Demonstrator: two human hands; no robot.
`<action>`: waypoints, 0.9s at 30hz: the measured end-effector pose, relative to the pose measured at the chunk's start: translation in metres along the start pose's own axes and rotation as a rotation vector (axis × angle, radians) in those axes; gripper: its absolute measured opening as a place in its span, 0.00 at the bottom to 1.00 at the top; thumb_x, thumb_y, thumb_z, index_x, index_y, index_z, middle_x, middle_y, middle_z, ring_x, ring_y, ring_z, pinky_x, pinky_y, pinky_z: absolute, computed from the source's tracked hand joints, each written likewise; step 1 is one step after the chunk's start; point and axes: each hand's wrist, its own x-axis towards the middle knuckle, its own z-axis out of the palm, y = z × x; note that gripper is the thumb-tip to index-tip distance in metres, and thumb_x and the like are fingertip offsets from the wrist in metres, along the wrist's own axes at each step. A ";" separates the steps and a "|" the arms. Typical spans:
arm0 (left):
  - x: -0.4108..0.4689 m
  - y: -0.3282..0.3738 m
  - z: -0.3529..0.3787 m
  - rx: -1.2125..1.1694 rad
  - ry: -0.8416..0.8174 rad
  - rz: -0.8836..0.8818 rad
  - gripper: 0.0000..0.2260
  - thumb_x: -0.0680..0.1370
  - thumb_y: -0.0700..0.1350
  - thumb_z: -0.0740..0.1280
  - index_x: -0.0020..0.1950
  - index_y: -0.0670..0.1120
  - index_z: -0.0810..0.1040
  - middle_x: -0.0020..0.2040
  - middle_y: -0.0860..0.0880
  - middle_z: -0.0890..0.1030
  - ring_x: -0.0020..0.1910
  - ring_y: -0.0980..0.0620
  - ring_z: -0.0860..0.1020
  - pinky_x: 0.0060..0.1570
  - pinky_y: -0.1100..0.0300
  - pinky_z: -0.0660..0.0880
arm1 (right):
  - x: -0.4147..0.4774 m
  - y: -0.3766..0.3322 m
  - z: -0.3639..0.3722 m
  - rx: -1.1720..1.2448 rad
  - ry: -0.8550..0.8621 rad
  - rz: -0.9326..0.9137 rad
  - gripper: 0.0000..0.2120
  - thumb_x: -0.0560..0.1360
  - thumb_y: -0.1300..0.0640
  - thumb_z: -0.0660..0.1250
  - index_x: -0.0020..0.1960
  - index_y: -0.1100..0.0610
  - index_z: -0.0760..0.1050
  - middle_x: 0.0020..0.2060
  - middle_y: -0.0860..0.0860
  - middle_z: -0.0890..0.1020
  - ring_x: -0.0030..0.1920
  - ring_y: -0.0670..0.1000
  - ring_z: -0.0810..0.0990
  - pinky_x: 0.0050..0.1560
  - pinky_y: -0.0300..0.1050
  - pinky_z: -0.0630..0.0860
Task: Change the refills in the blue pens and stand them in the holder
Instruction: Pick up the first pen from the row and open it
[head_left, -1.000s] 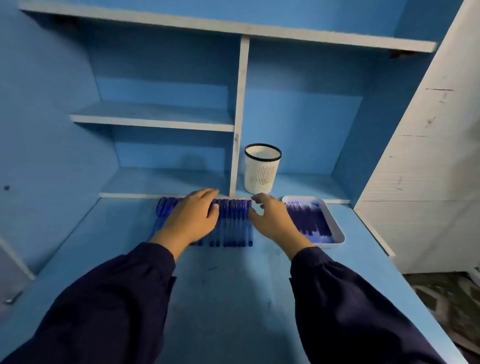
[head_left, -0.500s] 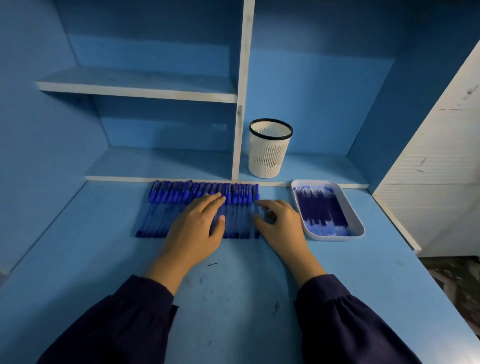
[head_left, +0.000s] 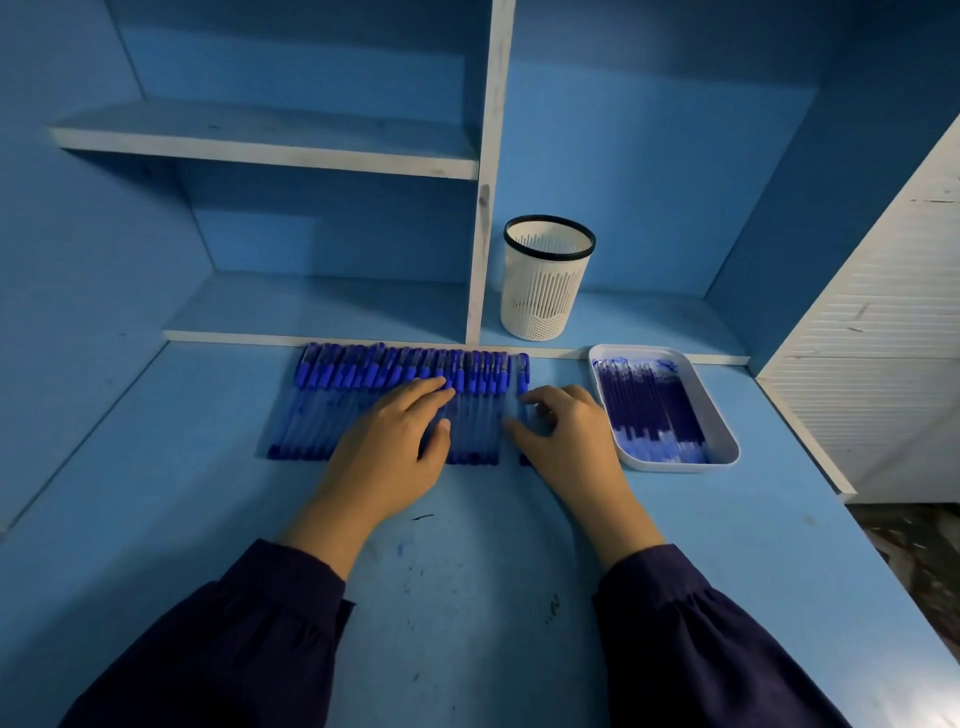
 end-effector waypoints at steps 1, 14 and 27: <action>0.000 0.000 0.000 0.001 0.000 -0.002 0.19 0.83 0.48 0.59 0.75 0.49 0.70 0.76 0.54 0.66 0.75 0.54 0.63 0.69 0.61 0.61 | 0.000 0.000 0.000 -0.012 -0.007 0.010 0.15 0.72 0.57 0.73 0.57 0.60 0.79 0.46 0.53 0.75 0.38 0.45 0.71 0.40 0.21 0.65; 0.000 -0.001 -0.003 -0.019 0.132 0.052 0.18 0.82 0.50 0.58 0.71 0.50 0.74 0.71 0.55 0.73 0.68 0.53 0.73 0.56 0.57 0.75 | -0.006 -0.010 -0.015 0.633 0.000 0.349 0.10 0.77 0.63 0.67 0.57 0.59 0.80 0.26 0.45 0.75 0.27 0.43 0.74 0.33 0.35 0.73; -0.002 0.048 -0.020 -1.278 0.318 -0.342 0.15 0.79 0.45 0.66 0.65 0.55 0.76 0.55 0.54 0.85 0.55 0.54 0.82 0.51 0.60 0.80 | -0.032 -0.049 0.000 0.934 -0.103 0.126 0.11 0.74 0.68 0.68 0.53 0.57 0.82 0.42 0.46 0.85 0.43 0.42 0.82 0.45 0.36 0.77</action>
